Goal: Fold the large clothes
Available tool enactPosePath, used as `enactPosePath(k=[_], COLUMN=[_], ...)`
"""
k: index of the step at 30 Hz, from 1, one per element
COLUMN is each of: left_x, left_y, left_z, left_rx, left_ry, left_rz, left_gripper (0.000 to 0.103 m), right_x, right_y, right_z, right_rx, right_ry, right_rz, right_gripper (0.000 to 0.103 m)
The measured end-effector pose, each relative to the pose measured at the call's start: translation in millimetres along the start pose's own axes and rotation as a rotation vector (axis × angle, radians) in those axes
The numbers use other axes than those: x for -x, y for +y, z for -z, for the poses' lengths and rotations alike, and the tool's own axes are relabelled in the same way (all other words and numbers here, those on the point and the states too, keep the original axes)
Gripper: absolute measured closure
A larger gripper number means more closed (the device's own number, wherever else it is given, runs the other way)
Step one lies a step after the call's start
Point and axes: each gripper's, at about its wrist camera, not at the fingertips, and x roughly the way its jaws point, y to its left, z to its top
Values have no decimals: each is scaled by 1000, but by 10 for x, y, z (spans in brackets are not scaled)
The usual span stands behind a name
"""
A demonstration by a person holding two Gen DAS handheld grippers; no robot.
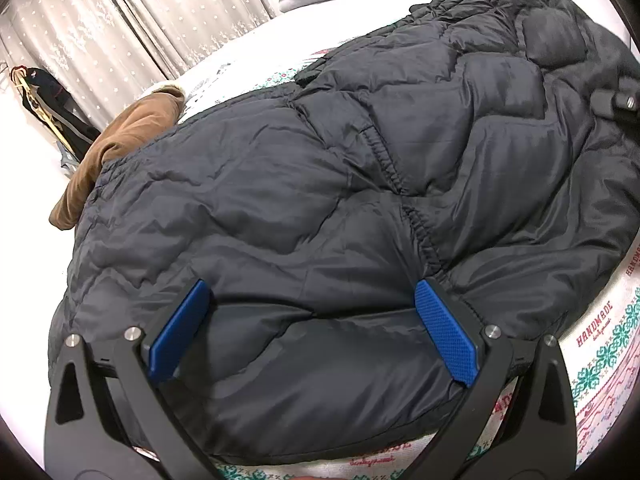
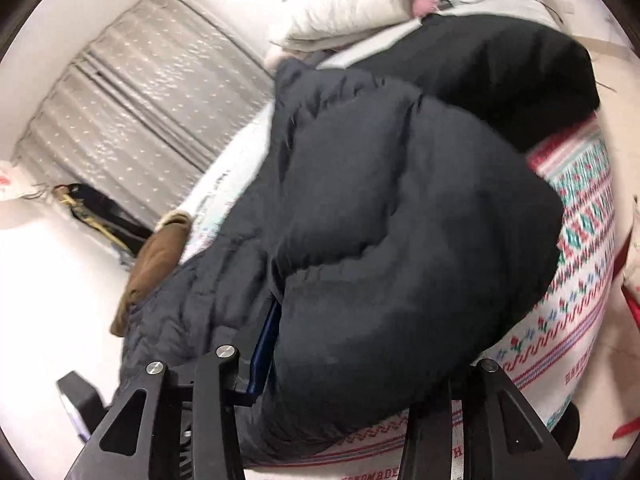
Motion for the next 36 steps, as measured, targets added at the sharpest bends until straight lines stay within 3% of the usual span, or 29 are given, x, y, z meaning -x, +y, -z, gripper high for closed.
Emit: enactPosePath(k=[2,4,7,12,16,18,21,25,32,36], left_x=[5,13,50,185,236,248,260,254,228,230], left_y=[8,24,88,195,147,80,-47,-88,-23,86], left_z=[-1,-7,-46,-81,-29,-4,21,1,-3,-25], left_rx=[3,8,48,110,98,77,36,39,44,73], left_ry=[0,-1,4,-1,1,1,-7,6,3,-2], left_rz=[3,14,79,145,175,190,151,157,182,209], left_gripper=[0,0,0,0,0,0,0,0,0,0], right_x=[-5,69,259,594,874,985,961,900,963,963], right_y=[-20,2,237,581,548,540,557,599,613,820], right_z=[0,-34,-160,-392,-632,-690,-668,-631,-638,-588], right_rx=[-9,8,85,210,196,231,269,295,314,373], right_ry=[3,-16,-79,-211,-270,-310,-309,-307,-329,-361], right_rz=[19,-2,-32,3,33,97,155,192,171,172], right_gripper=[63,79,86,88,88,88,88,88,88,88])
